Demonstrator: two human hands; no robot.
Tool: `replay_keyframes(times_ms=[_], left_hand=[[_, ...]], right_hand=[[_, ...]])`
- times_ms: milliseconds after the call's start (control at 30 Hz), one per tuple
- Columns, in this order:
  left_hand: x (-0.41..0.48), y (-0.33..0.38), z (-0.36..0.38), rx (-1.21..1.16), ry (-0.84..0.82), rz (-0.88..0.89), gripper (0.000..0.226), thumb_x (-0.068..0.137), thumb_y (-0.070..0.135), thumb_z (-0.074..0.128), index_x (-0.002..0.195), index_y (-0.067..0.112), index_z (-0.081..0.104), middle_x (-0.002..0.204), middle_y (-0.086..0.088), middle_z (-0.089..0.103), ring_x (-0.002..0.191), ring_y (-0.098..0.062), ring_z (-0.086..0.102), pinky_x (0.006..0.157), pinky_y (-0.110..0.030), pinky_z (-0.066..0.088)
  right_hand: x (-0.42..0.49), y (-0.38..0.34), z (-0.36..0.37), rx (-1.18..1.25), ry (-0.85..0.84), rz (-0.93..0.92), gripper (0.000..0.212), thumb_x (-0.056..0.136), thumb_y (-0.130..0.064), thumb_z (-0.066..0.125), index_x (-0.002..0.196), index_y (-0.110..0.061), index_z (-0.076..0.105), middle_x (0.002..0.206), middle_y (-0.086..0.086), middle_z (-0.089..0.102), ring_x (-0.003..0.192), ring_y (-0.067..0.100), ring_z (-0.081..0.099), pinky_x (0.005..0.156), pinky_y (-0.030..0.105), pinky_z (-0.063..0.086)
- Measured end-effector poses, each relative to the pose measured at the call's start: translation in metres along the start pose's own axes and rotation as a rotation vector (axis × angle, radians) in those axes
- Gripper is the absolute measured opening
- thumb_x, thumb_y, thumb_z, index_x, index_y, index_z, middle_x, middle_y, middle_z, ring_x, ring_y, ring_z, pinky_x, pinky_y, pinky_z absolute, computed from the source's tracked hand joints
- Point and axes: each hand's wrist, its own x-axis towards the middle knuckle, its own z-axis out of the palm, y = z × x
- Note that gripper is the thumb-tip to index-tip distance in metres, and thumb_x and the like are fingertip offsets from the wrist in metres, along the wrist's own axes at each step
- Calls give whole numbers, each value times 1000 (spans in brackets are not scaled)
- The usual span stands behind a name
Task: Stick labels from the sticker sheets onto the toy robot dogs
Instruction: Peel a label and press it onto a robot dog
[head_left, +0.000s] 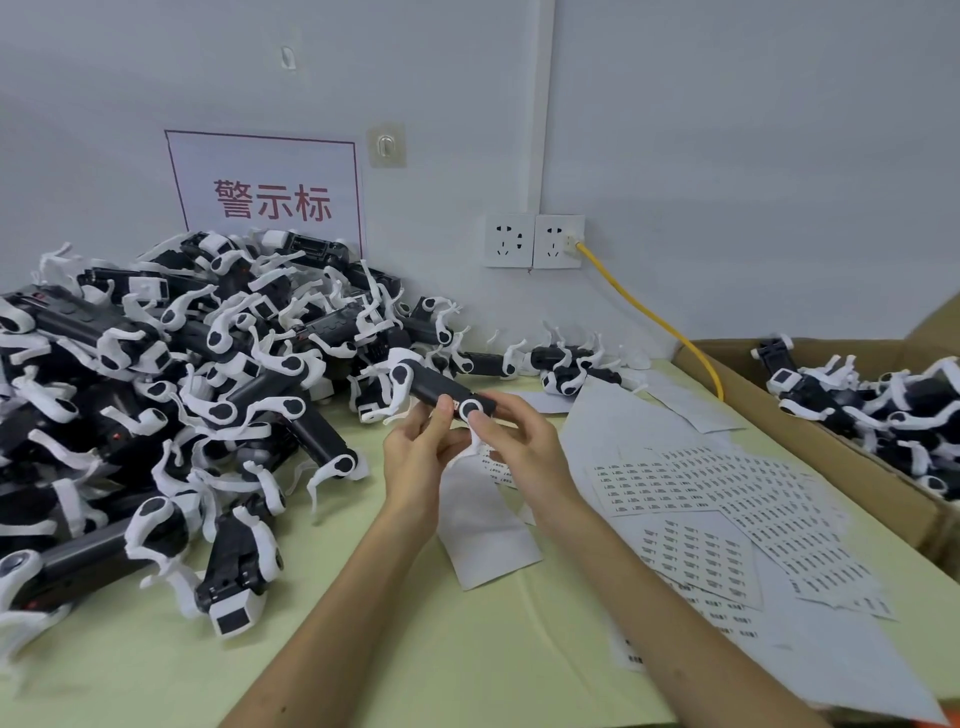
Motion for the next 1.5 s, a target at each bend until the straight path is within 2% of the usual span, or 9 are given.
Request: replay_keyframes(times_ms=[133, 333, 467, 667, 1000, 1133, 1233, 1333, 1500], left_hand=[[0, 6, 2, -75, -2, -43, 40, 109, 36, 46, 104, 7, 73, 100, -9, 79, 76, -20, 67, 85, -37, 53], [-2, 5, 2, 2, -15, -69, 34, 100, 29, 66, 118, 0, 65, 102, -15, 65, 97, -30, 58, 107, -53, 47], [-3, 7, 2, 18, 11, -63, 28, 102, 27, 62, 115, 2, 65, 103, -17, 64, 97, -30, 55, 102, -49, 47], [-5, 7, 4, -4, 26, -79, 41, 105, 31, 57, 124, -4, 63, 104, -16, 61, 99, -30, 53, 112, -59, 41], [-5, 7, 4, 10, 10, -64, 39, 104, 35, 57, 122, 3, 68, 126, -29, 66, 98, -30, 55, 112, -56, 42], [-4, 4, 3, 50, 15, -76, 42, 104, 38, 58, 122, 2, 69, 121, -28, 70, 107, -46, 65, 112, -55, 46], [-2, 2, 1, 75, 24, -87, 46, 106, 42, 51, 121, 4, 72, 112, -16, 77, 101, -29, 73, 94, -39, 58], [2, -1, -2, 205, -10, -98, 43, 110, 43, 41, 119, 17, 73, 107, 1, 80, 87, -11, 72, 78, -26, 53], [2, -18, 4, 428, -183, -138, 19, 105, 15, 56, 109, 16, 75, 98, 2, 80, 88, -17, 71, 76, -25, 52]], right_hand=[[0, -1, -2, 14, -18, 15, 20, 93, -29, 75, 113, -30, 72, 107, -9, 71, 89, 0, 68, 88, 38, 58], [-2, -2, -1, -11, -17, -11, 26, 91, -22, 77, 116, -27, 71, 111, -6, 72, 89, 8, 70, 83, 34, 57], [-3, -1, 0, -27, -34, -14, 29, 91, -20, 76, 119, -25, 70, 115, -4, 71, 92, 10, 71, 81, 31, 56], [-1, -2, -1, 10, -50, -23, 30, 90, -18, 78, 118, -25, 70, 114, -4, 73, 94, 14, 73, 76, 25, 58], [2, -2, -3, 84, -56, -23, 30, 87, -13, 80, 114, -23, 73, 109, -2, 76, 100, 14, 72, 74, 19, 54], [4, -1, -6, 78, -65, -14, 33, 87, -16, 81, 118, -20, 73, 111, 2, 76, 101, 15, 73, 80, 26, 58], [7, 1, -9, 33, -22, 16, 15, 91, -23, 77, 104, -30, 77, 101, 3, 77, 95, 21, 73, 81, 33, 60], [14, -4, -19, 89, 96, 205, 15, 96, -34, 66, 93, -23, 76, 91, 10, 78, 85, 29, 76, 67, 32, 59], [27, -8, -59, 219, 229, 489, 36, 92, -40, 67, 107, -7, 69, 99, 21, 76, 72, 27, 71, 63, 30, 59]])
